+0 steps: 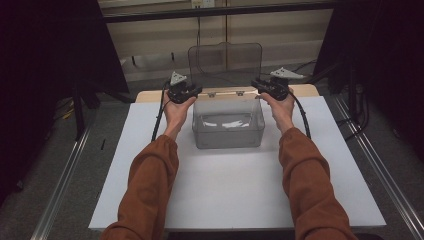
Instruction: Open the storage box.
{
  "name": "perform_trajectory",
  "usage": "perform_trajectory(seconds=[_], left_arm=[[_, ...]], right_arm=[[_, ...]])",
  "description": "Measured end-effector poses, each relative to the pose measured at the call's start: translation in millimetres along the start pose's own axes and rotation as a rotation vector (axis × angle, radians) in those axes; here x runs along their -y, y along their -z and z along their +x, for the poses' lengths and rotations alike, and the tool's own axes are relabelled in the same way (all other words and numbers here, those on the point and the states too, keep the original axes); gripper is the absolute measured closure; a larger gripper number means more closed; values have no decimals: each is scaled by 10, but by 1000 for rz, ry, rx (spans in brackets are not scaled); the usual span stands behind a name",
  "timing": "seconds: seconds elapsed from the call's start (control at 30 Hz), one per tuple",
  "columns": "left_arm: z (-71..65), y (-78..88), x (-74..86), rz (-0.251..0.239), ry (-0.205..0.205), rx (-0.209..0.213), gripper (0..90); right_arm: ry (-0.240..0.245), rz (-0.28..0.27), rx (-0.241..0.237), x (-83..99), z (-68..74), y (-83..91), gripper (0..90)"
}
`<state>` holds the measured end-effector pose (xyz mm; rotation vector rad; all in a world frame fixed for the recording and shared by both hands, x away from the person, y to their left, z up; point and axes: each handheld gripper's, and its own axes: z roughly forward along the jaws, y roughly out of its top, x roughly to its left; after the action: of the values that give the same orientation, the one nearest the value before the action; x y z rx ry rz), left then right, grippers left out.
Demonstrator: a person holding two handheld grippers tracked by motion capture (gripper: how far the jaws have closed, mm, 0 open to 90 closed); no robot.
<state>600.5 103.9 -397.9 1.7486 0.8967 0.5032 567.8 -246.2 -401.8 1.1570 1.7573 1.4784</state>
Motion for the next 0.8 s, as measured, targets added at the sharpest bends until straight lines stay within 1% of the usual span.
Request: perform_trajectory(seconds=[0.03, 0.13, 0.17, 0.2, 0.27, 0.4, 0.5, 0.53, 0.6, 0.67, 0.8], left_arm=[[-1, -9, -10, 6, 20, 9, 648], [14, -13, -35, 9, 64, 16, 646], [26, -14, -37, 13, 65, 18, 651], [38, -15, -38, 17, 71, 19, 672], [58, -16, -43, 24, 87, 30, 682], [63, -19, -61, 34, 111, 27, 689], [59, -21, -70, 42, 117, 23, 692], [58, -21, -73, 44, 116, 21, 691], [55, -26, -82, 52, 126, 18, 692], [63, -32, -91, 62, 128, 16, 692], [74, -31, -98, 71, 152, 20, 703]], right_arm=[[0, 7, -1, -8, -4, -3, 735], [-11, 19, 1, -26, -9, -15, 734], [-16, 22, 0, -27, -12, -17, 735], [-26, 24, -2, -28, -18, -18, 736], [-41, 24, -6, -28, -24, -23, 738], [-69, 29, -10, -32, -41, -35, 741], [-82, 35, -7, -38, -44, -41, 742], [-89, 40, -10, -44, -47, -39, 745], [-95, 48, -19, -55, -61, -39, 749], [-100, 62, -16, -71, -63, -47, 748], [-124, 81, -1, -92, -65, -72, 743]])
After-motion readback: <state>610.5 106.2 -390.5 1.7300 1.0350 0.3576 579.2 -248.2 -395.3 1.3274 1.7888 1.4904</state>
